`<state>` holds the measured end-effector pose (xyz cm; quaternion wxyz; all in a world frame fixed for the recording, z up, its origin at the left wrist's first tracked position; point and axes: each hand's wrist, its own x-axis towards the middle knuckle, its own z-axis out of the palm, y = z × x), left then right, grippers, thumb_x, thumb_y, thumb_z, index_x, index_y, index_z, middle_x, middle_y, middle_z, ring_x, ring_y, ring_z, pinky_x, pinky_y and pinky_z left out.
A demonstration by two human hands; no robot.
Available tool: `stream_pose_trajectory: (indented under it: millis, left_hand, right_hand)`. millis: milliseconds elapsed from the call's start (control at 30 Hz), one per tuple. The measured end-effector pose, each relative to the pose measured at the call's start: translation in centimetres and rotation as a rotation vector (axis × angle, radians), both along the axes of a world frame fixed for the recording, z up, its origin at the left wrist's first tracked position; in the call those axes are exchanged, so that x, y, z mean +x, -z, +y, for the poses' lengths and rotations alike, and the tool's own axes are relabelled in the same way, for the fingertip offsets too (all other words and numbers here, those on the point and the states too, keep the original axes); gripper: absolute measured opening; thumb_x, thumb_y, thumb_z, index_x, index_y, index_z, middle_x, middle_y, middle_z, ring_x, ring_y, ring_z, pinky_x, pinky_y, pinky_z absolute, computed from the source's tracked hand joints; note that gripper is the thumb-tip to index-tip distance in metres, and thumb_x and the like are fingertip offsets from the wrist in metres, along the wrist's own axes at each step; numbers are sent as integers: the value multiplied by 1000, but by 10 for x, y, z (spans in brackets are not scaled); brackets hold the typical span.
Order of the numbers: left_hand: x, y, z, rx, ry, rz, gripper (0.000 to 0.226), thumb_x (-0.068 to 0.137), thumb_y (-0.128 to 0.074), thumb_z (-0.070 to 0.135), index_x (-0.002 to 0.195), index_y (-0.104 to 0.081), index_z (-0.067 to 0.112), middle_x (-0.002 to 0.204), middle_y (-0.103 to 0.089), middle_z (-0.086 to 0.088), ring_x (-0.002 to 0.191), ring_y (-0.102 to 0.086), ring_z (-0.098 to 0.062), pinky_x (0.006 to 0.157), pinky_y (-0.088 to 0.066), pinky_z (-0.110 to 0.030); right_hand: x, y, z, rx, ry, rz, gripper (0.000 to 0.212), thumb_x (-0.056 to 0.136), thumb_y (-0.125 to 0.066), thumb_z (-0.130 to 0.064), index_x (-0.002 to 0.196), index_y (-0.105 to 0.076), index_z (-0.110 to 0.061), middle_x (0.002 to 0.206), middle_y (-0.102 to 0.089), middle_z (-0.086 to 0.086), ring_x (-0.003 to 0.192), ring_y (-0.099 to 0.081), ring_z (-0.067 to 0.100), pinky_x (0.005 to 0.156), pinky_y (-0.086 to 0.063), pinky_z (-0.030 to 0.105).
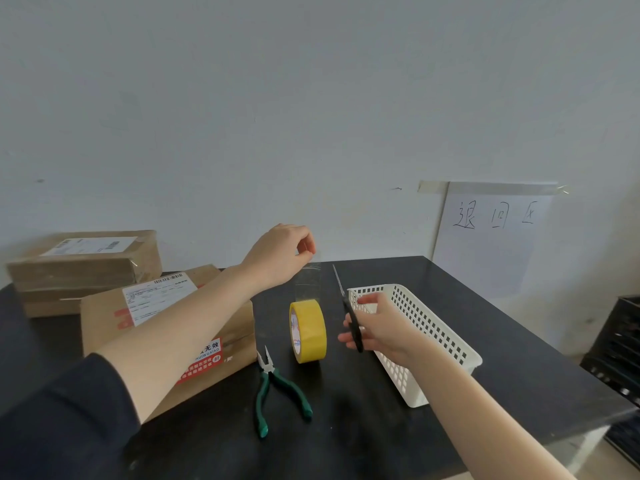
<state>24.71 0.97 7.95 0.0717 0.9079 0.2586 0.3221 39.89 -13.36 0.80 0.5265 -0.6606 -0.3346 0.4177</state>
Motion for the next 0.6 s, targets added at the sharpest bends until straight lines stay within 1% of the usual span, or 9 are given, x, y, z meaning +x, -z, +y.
stream_pose_trajectory:
  millis: [67, 100, 167, 267, 333, 400, 467, 567, 600]
  left_hand:
    - [1, 0, 0, 0, 2, -4, 7, 91, -57, 18, 93, -63, 17, 96, -64, 3, 92, -54, -12, 79, -47, -28]
    - [1, 1, 0, 0, 3, -3, 7, 91, -57, 19, 94, -63, 17, 96, -64, 3, 92, -54, -12, 79, -47, -28]
    - [1, 0, 0, 1, 1, 0, 7, 91, -57, 19, 94, -63, 17, 97, -64, 2, 92, -53, -13, 79, -48, -28]
    - [1, 0, 1, -2, -4, 5, 8, 91, -57, 19, 95, -64, 16, 97, -65, 2, 93, -54, -14, 82, -50, -32]
    - [1, -1, 1, -3, -5, 3, 8, 91, -57, 19, 94, -64, 17, 96, -65, 2, 92, -54, -15, 82, -50, -34]
    - [1, -1, 0, 1, -4, 5, 8, 91, -57, 19, 94, -64, 17, 96, -65, 2, 92, -54, -15, 81, -50, -34]
    - [1, 0, 0, 2, -2, 3, 8, 91, -57, 19, 94, -64, 17, 96, -65, 2, 91, -54, -15, 81, -50, -34]
    - [2, 0, 1, 4, -1, 4, 7, 91, -57, 19, 93, -63, 18, 94, -64, 3, 91, -54, -14, 81, -51, -35]
    - [2, 0, 1, 6, -3, 6, 7, 91, -56, 19, 92, -63, 18, 94, -64, 4, 90, -54, -14, 81, -51, -34]
  right_hand:
    - [3, -9, -2, 115, 0, 27, 40, 92, -59, 1, 123, -38, -11, 106, -63, 23, 79, -69, 30, 84, -56, 46]
    - [5, -14, -3, 152, 8, 14, 42, 91, -61, 2, 124, -38, -10, 108, -64, 24, 81, -69, 29, 85, -55, 45]
    - [10, -23, -4, 181, 21, -75, 47, 87, -64, 3, 126, -40, -9, 110, -64, 22, 86, -68, 29, 82, -55, 41]
    - [25, -36, -4, 179, 37, -254, 59, 77, -77, -3, 124, -43, -11, 108, -64, 14, 96, -65, 28, 78, -51, 33]
    - [35, -44, -5, 176, 34, -367, 64, 70, -85, -12, 119, -44, -15, 107, -64, 10, 94, -65, 22, 77, -50, 29]
    - [43, -50, -8, 165, 11, -485, 65, 68, -88, -15, 116, -44, -16, 105, -62, 7, 86, -64, 15, 71, -49, 23]
    - [52, -55, -10, 156, -28, -582, 68, 66, -89, -18, 115, -43, -17, 106, -59, 6, 83, -63, 12, 67, -48, 19]
    - [65, -60, -13, 52, -118, -758, 74, 63, -90, -27, 116, -39, -23, 108, -53, 1, 93, -59, 15, 76, -48, 25]
    - [69, -61, -13, 22, -146, -802, 74, 63, -91, -27, 116, -39, -24, 107, -52, 0, 91, -56, 15, 78, -48, 26]
